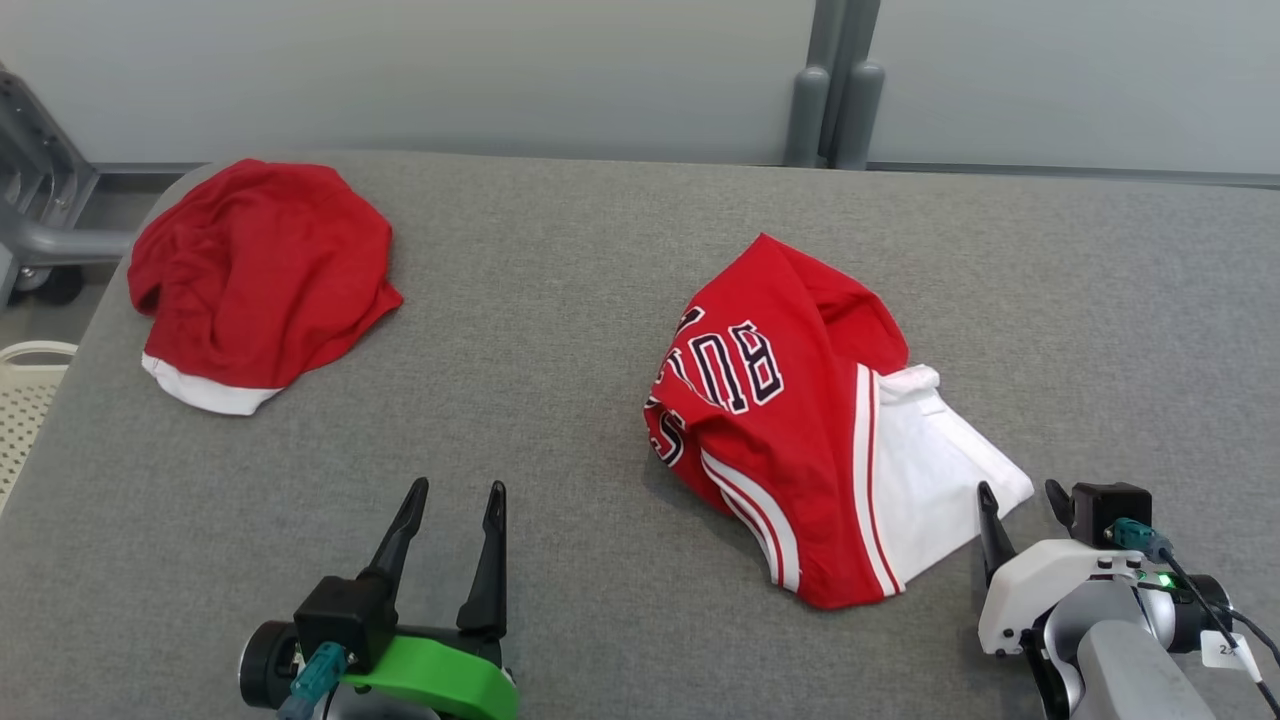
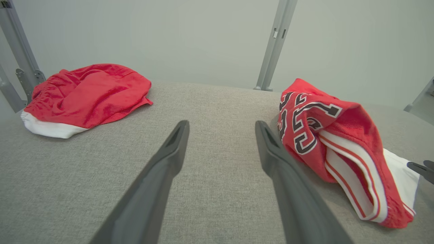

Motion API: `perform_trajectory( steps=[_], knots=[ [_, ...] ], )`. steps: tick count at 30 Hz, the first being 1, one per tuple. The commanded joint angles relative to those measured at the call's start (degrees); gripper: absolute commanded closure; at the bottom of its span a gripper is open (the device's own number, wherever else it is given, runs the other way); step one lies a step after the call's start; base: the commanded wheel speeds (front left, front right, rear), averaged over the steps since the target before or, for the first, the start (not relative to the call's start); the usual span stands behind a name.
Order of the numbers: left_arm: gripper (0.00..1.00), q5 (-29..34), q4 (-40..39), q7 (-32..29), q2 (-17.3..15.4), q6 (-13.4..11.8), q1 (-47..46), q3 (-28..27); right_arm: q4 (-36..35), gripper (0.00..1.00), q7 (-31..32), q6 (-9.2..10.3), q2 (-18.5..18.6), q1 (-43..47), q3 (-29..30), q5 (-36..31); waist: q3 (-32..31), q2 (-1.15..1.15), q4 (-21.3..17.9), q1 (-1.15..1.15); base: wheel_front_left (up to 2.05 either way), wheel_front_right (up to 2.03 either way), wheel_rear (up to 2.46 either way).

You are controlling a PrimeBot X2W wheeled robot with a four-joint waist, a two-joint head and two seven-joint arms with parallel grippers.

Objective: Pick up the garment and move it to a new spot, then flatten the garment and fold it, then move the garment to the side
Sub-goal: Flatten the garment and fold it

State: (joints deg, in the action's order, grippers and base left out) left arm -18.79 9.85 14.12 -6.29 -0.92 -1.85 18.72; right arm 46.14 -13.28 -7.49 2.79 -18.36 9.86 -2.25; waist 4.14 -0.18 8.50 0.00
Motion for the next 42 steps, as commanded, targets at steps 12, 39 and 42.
perform_trajectory(
  steps=[12,39,42],
  knots=[
    [0.00,-0.9,0.1,0.4,-0.6,-0.9,-0.5,-0.7,7.6,1.00,-1.8,0.00,0.3,-5.5,-0.2,2.1,0.7,0.18,1.4,0.00,0.00,0.00,0.00],
    [0.00,-1.9,1.8,1.1,0.1,-0.8,-1.1,-1.1,-20.3,1.00,-0.1,0.00,0.2,-20.5,-47.3,30.5,-0.6,0.18,5.4,0.00,0.00,0.00,0.00],
    [0.00,-2.1,2.0,1.0,0.3,-0.9,-1.3,-1.2,-17.9,0.00,1.1,0.00,0.2,-22.3,-49.7,31.7,-0.5,0.18,5.9,0.00,0.00,0.00,0.00]
  ],
)
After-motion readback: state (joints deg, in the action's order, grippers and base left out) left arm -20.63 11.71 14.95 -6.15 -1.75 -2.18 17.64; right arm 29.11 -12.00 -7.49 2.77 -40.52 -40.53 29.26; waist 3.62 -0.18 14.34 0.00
